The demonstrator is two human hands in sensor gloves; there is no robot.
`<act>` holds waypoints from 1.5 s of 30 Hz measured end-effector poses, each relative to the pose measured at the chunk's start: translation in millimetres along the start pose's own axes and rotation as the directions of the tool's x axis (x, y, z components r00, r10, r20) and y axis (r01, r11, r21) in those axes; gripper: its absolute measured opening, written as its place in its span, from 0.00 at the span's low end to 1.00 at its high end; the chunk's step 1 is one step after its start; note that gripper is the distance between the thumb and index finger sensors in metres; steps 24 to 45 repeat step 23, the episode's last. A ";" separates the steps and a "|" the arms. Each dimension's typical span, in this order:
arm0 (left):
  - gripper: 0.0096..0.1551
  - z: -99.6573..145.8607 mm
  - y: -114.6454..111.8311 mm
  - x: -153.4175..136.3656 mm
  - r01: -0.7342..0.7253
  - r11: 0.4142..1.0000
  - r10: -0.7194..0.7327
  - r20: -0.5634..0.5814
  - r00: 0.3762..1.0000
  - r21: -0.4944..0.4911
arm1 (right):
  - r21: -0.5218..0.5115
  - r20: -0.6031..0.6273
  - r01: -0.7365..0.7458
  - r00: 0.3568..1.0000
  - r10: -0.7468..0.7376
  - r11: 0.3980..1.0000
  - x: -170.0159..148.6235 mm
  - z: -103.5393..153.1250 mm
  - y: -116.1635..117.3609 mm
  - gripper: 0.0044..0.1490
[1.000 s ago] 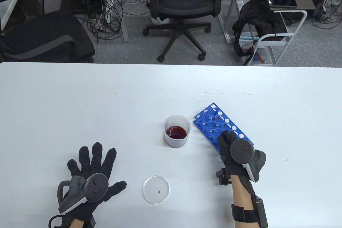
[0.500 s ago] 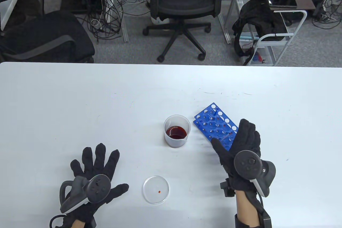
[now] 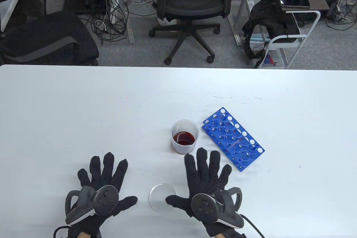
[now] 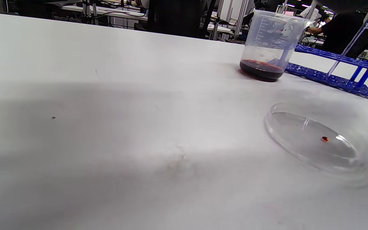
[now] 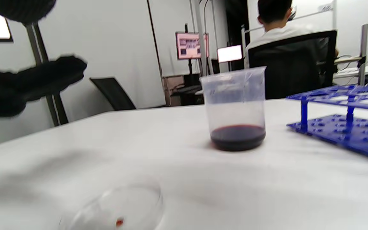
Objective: Dip glass rod and spread liquid on culture dish
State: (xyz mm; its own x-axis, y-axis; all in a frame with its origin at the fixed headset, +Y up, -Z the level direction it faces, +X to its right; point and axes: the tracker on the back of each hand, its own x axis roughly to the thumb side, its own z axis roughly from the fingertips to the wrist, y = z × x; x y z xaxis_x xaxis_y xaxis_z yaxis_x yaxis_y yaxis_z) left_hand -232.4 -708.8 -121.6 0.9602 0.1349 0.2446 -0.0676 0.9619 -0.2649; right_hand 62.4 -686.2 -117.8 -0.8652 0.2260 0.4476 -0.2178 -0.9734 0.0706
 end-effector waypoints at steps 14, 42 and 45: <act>0.64 1.7 0.4 5.6 -0.007 1.000 0.007 0.000 1.000 0.003 | 0.132 0.021 -0.028 0.999 0.026 0.991 6.9 -0.6 34.6 0.74; 0.64 -0.1 -1.4 7.3 0.003 1.000 -0.003 -0.005 1.000 -0.018 | 0.132 0.031 0.007 0.999 -0.011 0.991 4.7 2.0 33.3 0.73; 0.64 -0.1 -1.4 7.3 0.003 1.000 -0.003 -0.005 1.000 -0.018 | 0.132 0.031 0.007 0.999 -0.011 0.991 4.7 2.0 33.3 0.73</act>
